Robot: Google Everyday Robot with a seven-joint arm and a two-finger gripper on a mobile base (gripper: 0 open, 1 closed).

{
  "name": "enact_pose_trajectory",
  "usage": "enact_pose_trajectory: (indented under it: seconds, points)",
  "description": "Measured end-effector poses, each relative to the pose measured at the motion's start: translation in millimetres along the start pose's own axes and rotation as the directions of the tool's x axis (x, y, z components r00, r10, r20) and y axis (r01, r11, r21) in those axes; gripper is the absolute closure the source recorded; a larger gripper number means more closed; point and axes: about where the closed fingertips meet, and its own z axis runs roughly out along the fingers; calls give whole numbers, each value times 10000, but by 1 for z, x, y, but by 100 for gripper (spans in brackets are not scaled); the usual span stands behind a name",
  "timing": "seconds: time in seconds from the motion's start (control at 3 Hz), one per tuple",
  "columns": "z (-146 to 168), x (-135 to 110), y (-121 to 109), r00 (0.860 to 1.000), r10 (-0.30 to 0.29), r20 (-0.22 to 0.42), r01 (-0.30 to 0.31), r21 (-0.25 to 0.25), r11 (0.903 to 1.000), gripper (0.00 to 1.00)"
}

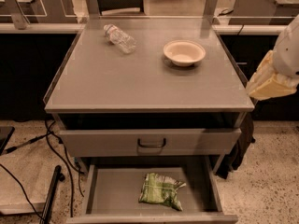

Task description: Pick green jalapeno chip bag from middle drawer and place on counter

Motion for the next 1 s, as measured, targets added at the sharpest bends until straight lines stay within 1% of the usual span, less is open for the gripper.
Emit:
enact_pose_trajectory:
  seconds: [0.33,0.67,1.0]
  points:
    - [35,5,8,9975,332,620,-324,-132,9994,100]
    - [76,4,18,9909,627,1187,-575,-472,9972,100]
    - [118,3,36,9859,874,1429,-707,-1176,9905,100]
